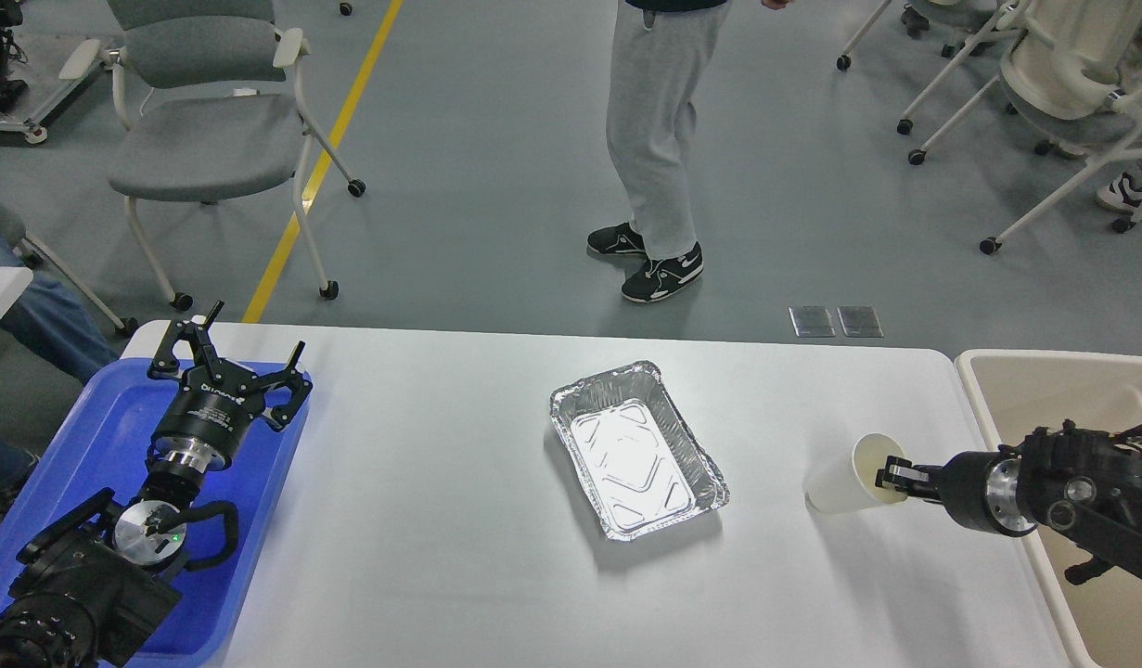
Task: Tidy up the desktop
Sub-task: 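Lower the right gripper to the white paper cup and grasp it, then lift the white cup with the right gripper over the beige bin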
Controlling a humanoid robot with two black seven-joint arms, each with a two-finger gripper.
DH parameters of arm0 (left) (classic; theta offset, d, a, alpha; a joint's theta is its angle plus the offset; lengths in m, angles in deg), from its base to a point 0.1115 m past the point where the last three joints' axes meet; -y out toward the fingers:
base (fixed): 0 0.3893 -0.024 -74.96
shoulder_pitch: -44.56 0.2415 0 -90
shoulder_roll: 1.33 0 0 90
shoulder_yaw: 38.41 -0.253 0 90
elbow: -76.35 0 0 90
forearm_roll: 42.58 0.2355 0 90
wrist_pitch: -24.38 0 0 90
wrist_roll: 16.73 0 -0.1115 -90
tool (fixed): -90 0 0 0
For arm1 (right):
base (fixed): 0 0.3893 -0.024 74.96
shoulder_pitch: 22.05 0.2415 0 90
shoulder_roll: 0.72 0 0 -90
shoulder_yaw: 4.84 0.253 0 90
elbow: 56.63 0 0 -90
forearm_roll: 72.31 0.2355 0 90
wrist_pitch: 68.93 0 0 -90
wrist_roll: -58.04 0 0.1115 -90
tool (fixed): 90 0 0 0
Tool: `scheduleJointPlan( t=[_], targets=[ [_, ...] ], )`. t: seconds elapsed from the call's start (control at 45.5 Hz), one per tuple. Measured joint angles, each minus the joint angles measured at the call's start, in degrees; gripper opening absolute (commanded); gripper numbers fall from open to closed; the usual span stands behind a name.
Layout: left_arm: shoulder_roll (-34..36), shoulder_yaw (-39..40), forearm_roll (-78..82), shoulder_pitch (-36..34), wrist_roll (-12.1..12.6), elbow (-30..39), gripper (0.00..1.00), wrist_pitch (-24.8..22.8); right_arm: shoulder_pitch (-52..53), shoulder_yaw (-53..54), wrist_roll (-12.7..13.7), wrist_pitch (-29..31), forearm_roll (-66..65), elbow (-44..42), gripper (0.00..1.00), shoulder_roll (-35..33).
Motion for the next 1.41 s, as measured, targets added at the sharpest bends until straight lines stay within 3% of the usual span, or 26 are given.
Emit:
scheduleJointPlan(
  t=[0.352,0.769,1.033,1.209,1.407],
  targets=[
    [0.0,0.0,0.0,0.0,0.0,0.0,1.00,0.0,3.1,0.7,-0.4,3.2,6.0,6.5,0.00,-10.0],
    [0.0,0.0,0.0,0.0,0.0,0.0,1.00,0.0,16.2,1.3,0.2,14.6,18.8,16.7,0.00,-28.6],
    [0.0,0.0,0.0,0.0,0.0,0.0,1.00,0.0,24.2,1.4,0.9,20.0,23.0,18.8,0.00,-36.6],
    [0.0,0.0,0.0,0.0,0.0,0.0,1.00,0.0,26.4,1.4,1.4,19.9,24.1,18.9,0.00,-39.3],
    [0.0,0.0,0.0,0.0,0.0,0.0,1.00,0.0,27.2,1.1,1.6,11.6,25.0,17.4,0.00,-40.8]
  ],
)
